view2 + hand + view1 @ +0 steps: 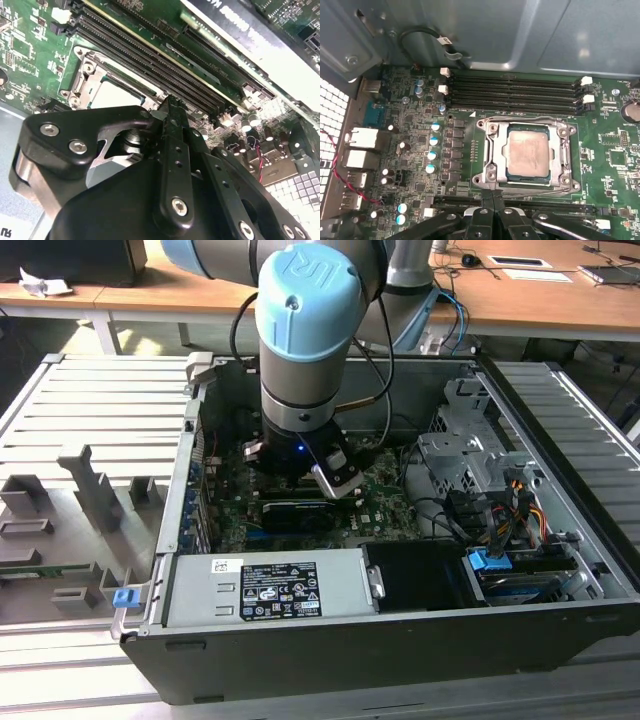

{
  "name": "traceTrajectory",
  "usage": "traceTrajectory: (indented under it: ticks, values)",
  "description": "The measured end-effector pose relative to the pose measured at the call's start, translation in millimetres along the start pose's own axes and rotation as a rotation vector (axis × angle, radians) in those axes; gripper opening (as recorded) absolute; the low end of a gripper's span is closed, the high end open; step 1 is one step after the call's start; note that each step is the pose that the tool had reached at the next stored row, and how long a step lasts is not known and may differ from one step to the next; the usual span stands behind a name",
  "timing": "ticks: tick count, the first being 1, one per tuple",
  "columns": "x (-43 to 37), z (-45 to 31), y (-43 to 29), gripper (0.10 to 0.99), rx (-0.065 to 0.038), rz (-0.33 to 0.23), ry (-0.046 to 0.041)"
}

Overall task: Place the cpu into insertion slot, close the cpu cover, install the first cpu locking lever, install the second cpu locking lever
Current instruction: 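Install the second cpu locking lever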

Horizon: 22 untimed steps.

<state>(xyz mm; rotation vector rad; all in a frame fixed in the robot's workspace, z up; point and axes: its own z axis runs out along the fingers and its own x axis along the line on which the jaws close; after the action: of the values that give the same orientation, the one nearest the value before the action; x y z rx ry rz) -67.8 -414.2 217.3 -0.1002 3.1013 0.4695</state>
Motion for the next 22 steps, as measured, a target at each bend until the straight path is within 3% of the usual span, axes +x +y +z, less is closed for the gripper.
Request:
traceTrajectory:
  ticks: [5, 12, 22]
  values:
    - [2.2, 4.4, -1.3, 0.106, -0.020, 0.000, -0.0015]
    - [2.3, 11.1, -3.5, 0.106, -0.024, 0.000, -0.0015]
    - [2.8, 14.5, -4.5, 0.106, -0.028, 0.000, -0.0025]
